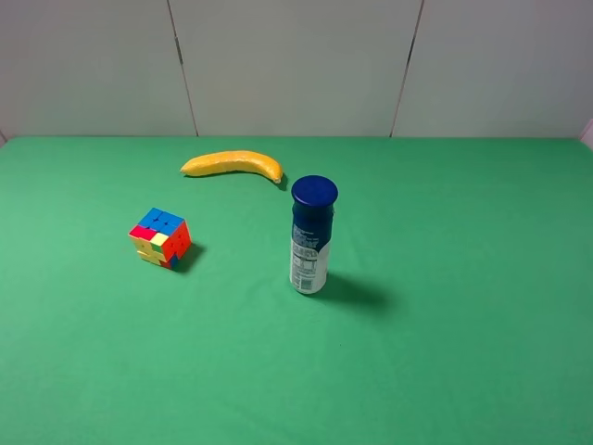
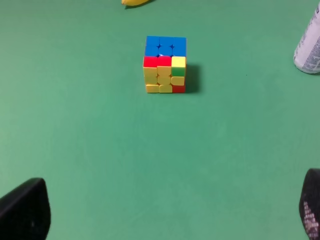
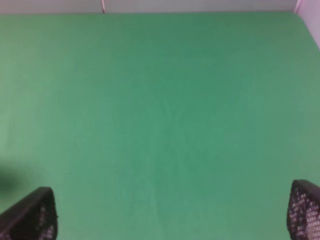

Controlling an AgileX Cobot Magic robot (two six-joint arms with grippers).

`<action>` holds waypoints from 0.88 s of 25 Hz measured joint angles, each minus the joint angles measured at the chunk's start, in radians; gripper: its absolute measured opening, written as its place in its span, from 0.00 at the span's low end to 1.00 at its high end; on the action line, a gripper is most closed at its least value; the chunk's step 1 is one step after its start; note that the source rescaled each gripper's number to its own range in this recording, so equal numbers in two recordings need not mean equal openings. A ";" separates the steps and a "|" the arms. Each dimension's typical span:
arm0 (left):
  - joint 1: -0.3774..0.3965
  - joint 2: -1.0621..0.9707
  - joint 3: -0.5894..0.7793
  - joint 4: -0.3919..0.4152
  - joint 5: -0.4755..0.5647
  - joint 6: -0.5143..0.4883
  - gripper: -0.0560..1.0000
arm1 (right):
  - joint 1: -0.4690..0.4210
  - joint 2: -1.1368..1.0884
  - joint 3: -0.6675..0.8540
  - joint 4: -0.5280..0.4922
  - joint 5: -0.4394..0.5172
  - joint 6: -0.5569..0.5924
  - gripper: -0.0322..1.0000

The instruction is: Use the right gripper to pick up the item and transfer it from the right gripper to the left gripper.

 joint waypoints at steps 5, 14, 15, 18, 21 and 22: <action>0.062 0.000 0.000 0.004 0.000 0.000 1.00 | 0.000 0.000 0.000 0.001 0.000 0.000 1.00; 0.336 0.000 0.000 0.007 0.000 0.000 1.00 | 0.000 0.000 0.000 0.002 0.000 0.000 1.00; 0.349 0.000 0.000 0.007 0.000 0.000 1.00 | 0.000 0.000 0.000 0.002 0.000 0.000 1.00; 0.357 0.000 0.000 0.009 0.000 0.000 1.00 | 0.000 0.000 0.000 0.002 0.000 0.000 1.00; 0.359 0.000 0.000 0.009 0.000 0.000 1.00 | 0.000 0.000 0.000 0.002 0.000 0.000 1.00; 0.359 0.000 0.000 0.009 0.000 0.000 1.00 | 0.000 0.000 0.000 0.002 0.000 0.000 1.00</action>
